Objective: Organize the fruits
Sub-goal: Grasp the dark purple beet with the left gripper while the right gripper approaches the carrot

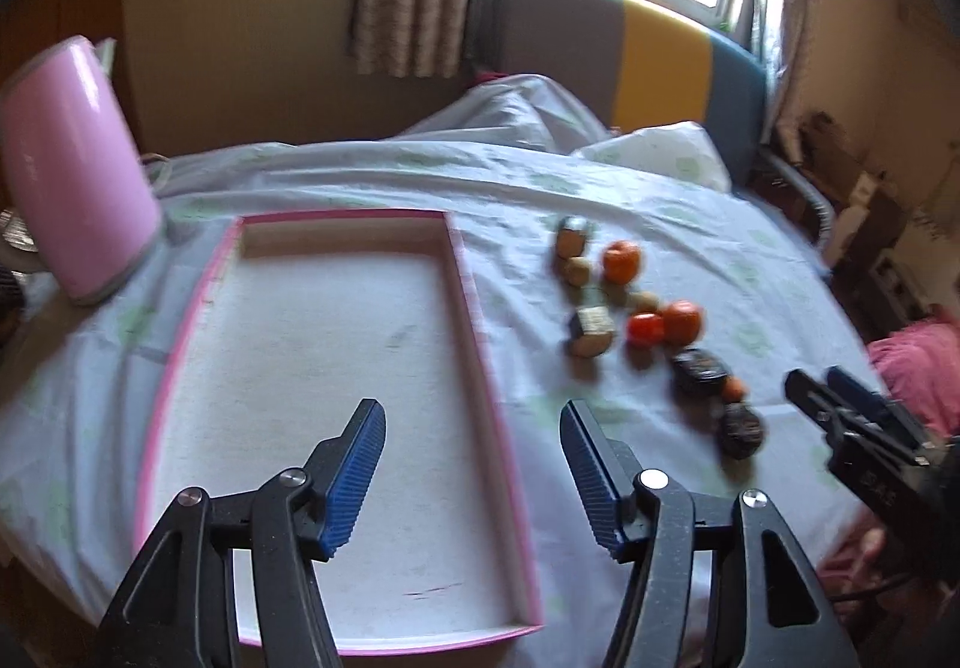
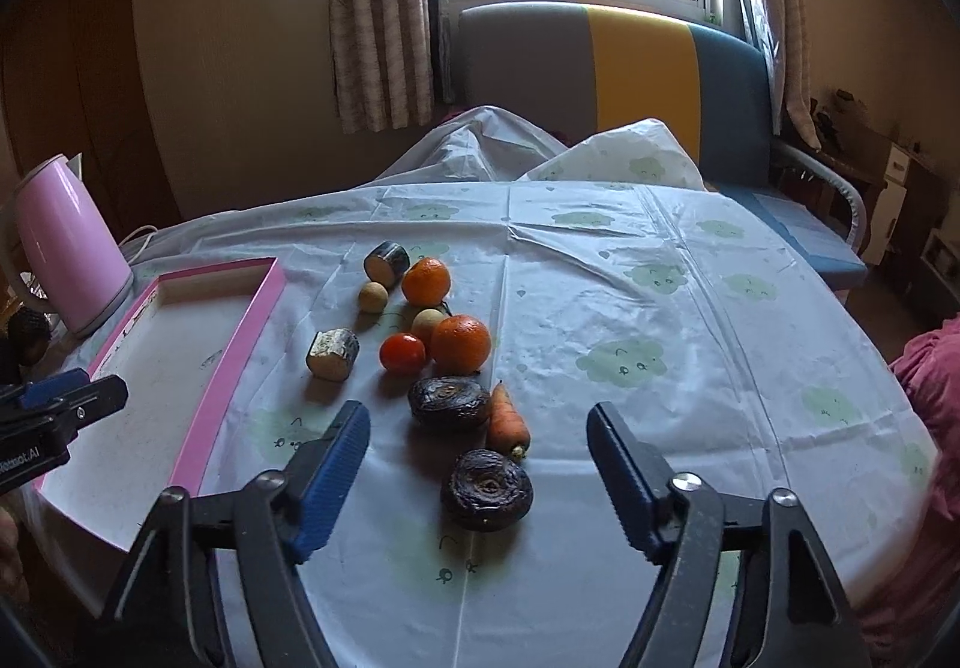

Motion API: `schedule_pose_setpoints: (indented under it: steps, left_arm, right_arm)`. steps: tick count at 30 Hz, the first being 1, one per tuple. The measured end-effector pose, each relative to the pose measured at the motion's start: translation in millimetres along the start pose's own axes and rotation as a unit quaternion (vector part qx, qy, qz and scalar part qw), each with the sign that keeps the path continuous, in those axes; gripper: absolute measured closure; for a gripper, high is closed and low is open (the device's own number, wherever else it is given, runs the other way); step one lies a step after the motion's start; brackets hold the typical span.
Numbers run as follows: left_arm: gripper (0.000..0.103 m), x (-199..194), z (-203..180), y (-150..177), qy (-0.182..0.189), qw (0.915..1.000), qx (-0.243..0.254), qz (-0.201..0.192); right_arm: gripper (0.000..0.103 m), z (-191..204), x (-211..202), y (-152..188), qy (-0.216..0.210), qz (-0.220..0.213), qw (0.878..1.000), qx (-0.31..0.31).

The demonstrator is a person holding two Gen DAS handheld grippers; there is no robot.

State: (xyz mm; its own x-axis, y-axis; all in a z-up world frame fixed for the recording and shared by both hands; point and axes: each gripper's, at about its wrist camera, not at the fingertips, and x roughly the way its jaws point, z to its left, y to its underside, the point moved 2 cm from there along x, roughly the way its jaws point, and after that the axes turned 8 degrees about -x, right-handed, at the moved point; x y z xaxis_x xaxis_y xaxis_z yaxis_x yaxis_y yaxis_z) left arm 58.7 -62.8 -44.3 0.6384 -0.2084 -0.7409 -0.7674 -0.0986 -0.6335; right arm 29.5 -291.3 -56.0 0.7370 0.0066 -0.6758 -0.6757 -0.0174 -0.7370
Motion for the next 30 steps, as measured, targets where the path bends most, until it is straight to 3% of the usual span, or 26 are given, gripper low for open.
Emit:
schedule_pose_setpoints:
  steps: [1,3,10,14,17,22,26,30]
  left_arm:
    - [0.041,2.3,-6.1,-1.7,0.008,1.0,0.003,0.001]
    - [0.041,11.0,-20.9,-2.1,0.025,0.9995,0.016,0.009]
    - [0.043,52.5,-68.4,9.4,0.074,0.9905,0.05,0.105]
    - [0.054,71.9,-86.8,15.2,0.096,0.984,0.059,0.138]
    - [0.056,75.7,-96.8,21.4,0.112,0.9804,0.071,0.145]
    - [0.057,83.4,-117.0,30.5,0.135,0.9727,0.1,0.16]
    - [0.057,94.8,-140.5,39.1,0.152,0.9652,0.116,0.179]
    - [0.053,102.3,-157.7,41.2,0.158,0.9635,0.122,0.179]
  right_arm:
    - [0.044,-6.0,-0.1,0.1,0.003,0.001,1.0,0.004]
    - [0.044,-19.0,1.6,1.6,0.004,0.005,1.0,0.013]
    - [0.055,-51.3,20.7,16.6,-0.015,0.043,0.998,0.044]
    - [0.062,-47.4,26.3,22.9,-0.1,0.06,0.993,0.03]
    - [0.062,-34.5,28.2,27.4,-0.132,0.067,0.989,-0.017]
    - [0.062,-64.9,33.0,26.3,-0.121,0.058,0.991,0.029]
    - [0.063,-81.5,42.2,24.1,-0.1,0.071,0.992,0.029]
    - [0.072,-91.3,48.5,25.0,-0.105,0.076,0.991,0.038]
